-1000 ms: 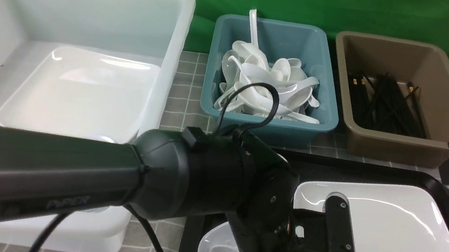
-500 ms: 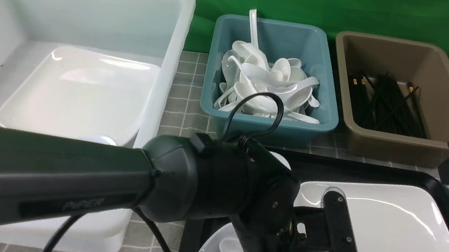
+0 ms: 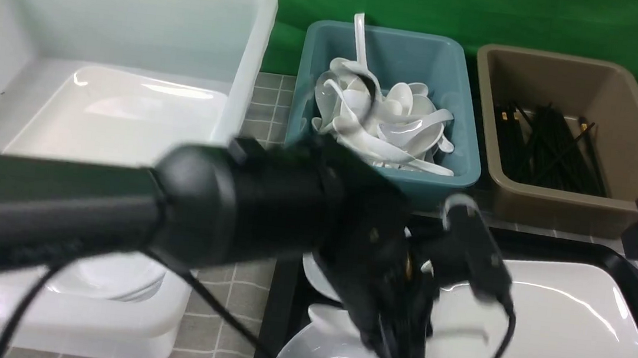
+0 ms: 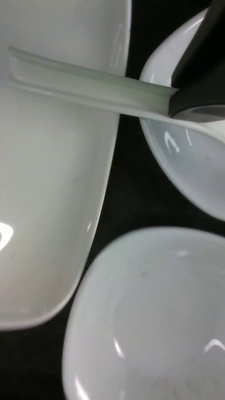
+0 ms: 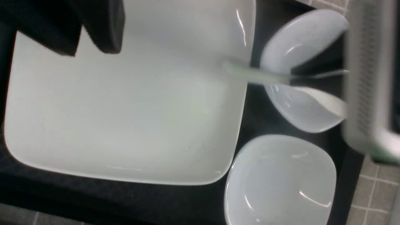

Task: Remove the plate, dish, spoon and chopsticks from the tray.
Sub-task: Use the left arm to put the soup spoon into the small storage box in the middle

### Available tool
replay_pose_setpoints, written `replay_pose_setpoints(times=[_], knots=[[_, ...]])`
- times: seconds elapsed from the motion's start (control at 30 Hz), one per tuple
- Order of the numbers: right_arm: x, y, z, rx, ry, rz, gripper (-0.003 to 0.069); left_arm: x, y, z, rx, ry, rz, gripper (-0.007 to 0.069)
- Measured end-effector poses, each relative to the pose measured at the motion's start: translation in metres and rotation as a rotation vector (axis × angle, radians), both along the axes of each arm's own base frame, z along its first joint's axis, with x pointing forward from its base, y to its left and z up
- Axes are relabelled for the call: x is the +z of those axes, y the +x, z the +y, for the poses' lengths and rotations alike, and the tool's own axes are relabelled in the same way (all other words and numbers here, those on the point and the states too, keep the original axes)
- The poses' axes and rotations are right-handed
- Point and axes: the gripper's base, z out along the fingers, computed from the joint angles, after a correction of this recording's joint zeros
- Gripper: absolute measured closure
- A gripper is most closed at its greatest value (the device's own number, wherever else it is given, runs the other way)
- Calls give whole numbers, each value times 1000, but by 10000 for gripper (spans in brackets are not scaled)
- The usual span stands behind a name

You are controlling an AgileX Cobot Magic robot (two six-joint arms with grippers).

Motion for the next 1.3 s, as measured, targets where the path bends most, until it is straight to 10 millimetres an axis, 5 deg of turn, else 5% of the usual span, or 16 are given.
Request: replay_pose_setpoints(times=[0.3,0.43,0.57,0.77,0.9,1.17,1.3], knots=[[2,4,0,-13,12,-52,482,106,77,30,288,-373,-81,601],[4,7,1,-22,22,-87,481,136,120,44,375,-505,-217,601],[6,10,2,-30,36,-119,480,127,149,48,426,-532,-258,601],[24,28,10,8,138,-404,478,64,195,42,470,-466,-322,601],[36,36,14,34,157,-570,478,41,205,38,474,-442,-340,601],[39,30,42,214,118,-646,478,26,215,36,477,-443,-397,593],[39,26,52,277,109,-659,477,26,218,36,479,-461,-429,517]])
